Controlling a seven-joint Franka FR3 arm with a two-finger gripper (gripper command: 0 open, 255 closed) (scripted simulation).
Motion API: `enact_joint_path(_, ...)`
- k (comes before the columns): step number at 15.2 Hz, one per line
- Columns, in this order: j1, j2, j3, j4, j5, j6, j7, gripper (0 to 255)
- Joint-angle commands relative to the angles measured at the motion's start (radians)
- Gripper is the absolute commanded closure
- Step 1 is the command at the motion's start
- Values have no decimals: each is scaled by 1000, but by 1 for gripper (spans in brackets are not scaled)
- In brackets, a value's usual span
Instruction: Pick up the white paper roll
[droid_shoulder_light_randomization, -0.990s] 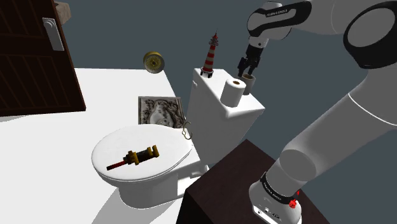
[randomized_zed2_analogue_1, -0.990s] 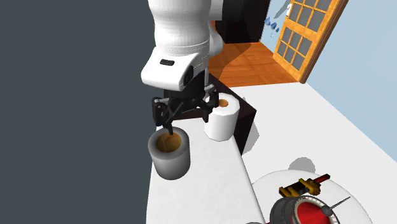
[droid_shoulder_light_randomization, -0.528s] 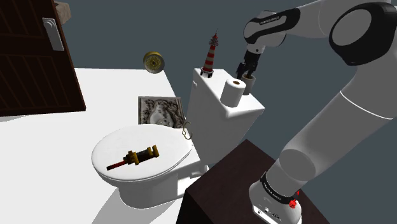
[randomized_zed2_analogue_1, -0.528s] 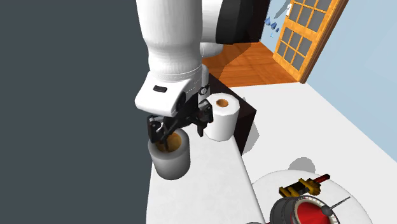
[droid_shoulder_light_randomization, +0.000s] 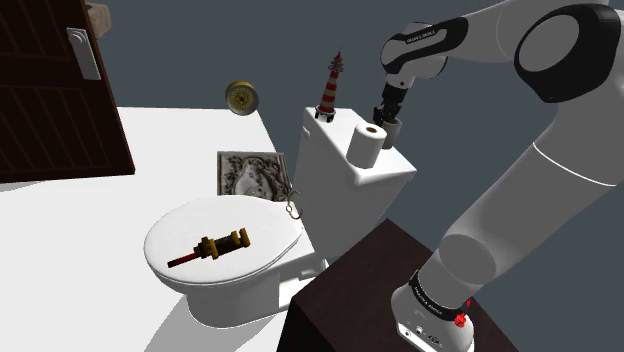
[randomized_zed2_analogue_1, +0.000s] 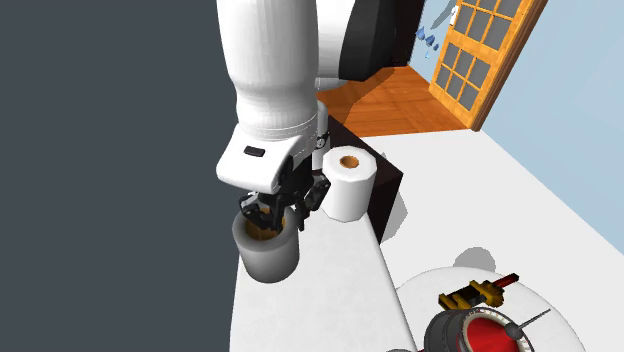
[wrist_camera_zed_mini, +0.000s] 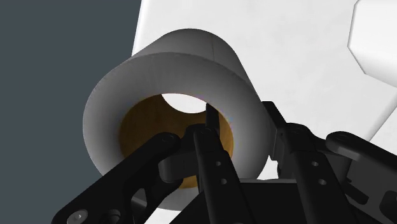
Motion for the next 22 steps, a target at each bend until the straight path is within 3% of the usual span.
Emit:
enact_joint_path(1, 0, 1, 0, 0, 0, 1, 0, 255)
enact_joint_path(5, 0, -3, 0, -4, -2, 1, 1, 255)
enact_joint_path(22, 4, -43, 9, 161, -18, -200, 14, 255)
